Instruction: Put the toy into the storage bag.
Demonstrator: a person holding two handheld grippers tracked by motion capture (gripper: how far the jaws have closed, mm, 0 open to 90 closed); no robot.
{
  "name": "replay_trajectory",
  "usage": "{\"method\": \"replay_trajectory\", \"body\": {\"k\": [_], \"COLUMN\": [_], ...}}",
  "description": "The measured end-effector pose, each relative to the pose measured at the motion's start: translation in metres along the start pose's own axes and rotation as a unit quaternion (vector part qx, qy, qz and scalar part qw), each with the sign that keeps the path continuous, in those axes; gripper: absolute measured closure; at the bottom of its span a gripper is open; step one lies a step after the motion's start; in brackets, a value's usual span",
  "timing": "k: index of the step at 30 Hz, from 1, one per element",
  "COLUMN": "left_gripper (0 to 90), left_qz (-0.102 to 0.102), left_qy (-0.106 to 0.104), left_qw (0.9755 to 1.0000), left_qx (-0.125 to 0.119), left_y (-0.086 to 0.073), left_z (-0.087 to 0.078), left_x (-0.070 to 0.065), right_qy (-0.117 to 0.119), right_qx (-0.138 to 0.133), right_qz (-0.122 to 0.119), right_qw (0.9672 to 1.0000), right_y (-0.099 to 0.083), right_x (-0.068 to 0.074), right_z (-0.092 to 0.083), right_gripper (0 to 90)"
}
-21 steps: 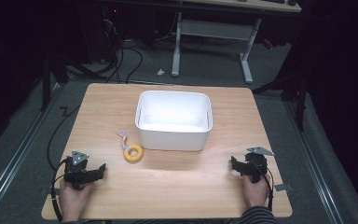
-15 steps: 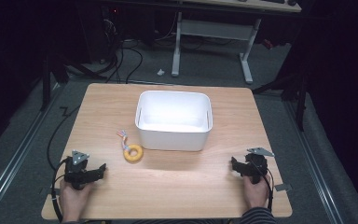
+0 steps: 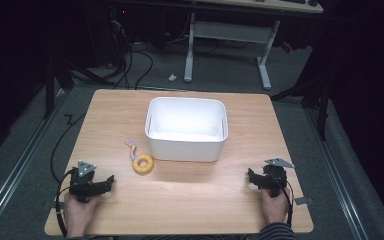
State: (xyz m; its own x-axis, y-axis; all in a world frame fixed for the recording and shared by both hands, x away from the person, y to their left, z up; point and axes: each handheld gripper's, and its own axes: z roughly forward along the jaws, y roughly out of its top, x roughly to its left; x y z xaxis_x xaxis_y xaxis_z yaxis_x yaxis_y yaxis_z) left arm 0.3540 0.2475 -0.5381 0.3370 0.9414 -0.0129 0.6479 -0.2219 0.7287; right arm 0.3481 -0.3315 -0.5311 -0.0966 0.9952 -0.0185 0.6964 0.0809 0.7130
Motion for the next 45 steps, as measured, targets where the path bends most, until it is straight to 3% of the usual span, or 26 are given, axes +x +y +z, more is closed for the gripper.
{"method": "replay_trajectory", "body": {"k": [6,9,15,25,30,36,40,45], "left_gripper": [15.9,22.5,27.3,30.9,34.9,36.7,37.4,37.9], "left_qz": [0.0,-0.004,0.0,-0.002,0.001,0.007,0.022,0.02], "left_qy": [-0.001,0.005,0.001,0.001,0.002,-0.02,-0.027,-0.043], "left_qw": [1.0,1.0,1.0,1.0,0.9998,0.9995,0.9991,0.9987], "left_qx": [0.0,-0.003,0.005,0.005,0.02,0.024,0.024,0.019], "left_y": [0.0,-0.001,0.0,0.002,0.008,0.019,0.029,0.039], "left_z": [-0.001,-0.003,-0.005,-0.009,-0.009,-0.011,-0.01,-0.009], "left_x": [0.0,0.0,0.0,-0.004,-0.007,-0.015,-0.022,-0.029], "right_qy": [0.001,0.001,0.004,0.006,0.008,0.009,0.01,0.01], "right_qx": [0.0,0.0,-0.001,-0.003,-0.002,-0.002,-0.002,-0.002], "right_qz": [0.0,-0.001,-0.003,-0.009,-0.009,-0.01,-0.012,-0.012], "right_qw": [1.0,1.0,1.0,0.9999,0.9999,0.9999,0.9999,0.9999], "right_y": [0.0,0.0,0.0,-0.001,-0.001,-0.001,-0.001,-0.001], "right_x": [0.0,0.0,0.0,0.001,0.001,0.002,0.002,0.002], "right_z": [0.0,0.0,-0.001,-0.001,-0.001,-0.001,-0.001,-0.002], "right_gripper": [19.7,19.8,20.9,21.8,21.9,21.9,22.0,22.0]}}
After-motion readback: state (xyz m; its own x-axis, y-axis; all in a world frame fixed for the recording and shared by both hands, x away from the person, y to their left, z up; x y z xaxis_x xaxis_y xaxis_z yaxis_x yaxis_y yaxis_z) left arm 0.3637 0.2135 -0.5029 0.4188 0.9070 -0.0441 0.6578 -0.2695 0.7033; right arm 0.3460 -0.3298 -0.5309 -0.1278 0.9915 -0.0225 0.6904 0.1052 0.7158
